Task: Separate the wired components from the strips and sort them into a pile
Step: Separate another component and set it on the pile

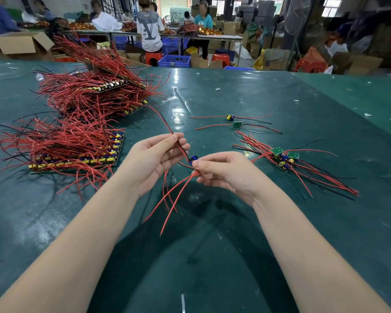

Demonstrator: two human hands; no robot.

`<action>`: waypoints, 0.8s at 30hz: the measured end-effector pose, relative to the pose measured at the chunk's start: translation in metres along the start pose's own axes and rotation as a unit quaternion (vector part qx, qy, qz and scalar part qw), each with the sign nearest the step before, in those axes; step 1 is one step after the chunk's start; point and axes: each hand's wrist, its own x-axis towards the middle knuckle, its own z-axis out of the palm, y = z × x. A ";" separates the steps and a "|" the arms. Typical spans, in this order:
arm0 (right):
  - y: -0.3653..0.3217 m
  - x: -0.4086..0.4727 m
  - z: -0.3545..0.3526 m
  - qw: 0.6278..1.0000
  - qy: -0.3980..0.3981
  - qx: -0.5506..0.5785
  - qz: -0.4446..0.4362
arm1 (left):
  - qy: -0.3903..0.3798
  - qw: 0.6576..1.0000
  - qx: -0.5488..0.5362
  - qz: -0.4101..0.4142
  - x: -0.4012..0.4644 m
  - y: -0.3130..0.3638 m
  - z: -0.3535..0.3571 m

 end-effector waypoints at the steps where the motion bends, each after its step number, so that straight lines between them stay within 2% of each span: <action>1: 0.000 0.000 0.000 1.000 -0.003 -0.003 -0.002 | 0.007 1.000 -0.004 0.005 0.000 0.001 -0.001; 18: 0.003 0.000 0.001 1.000 -0.020 -0.014 -0.007 | 0.086 0.994 -0.069 0.027 0.005 0.007 -0.007; 24: 0.003 -0.001 0.000 0.999 -0.031 -0.013 -0.012 | 0.112 0.991 -0.061 0.039 0.007 0.010 -0.014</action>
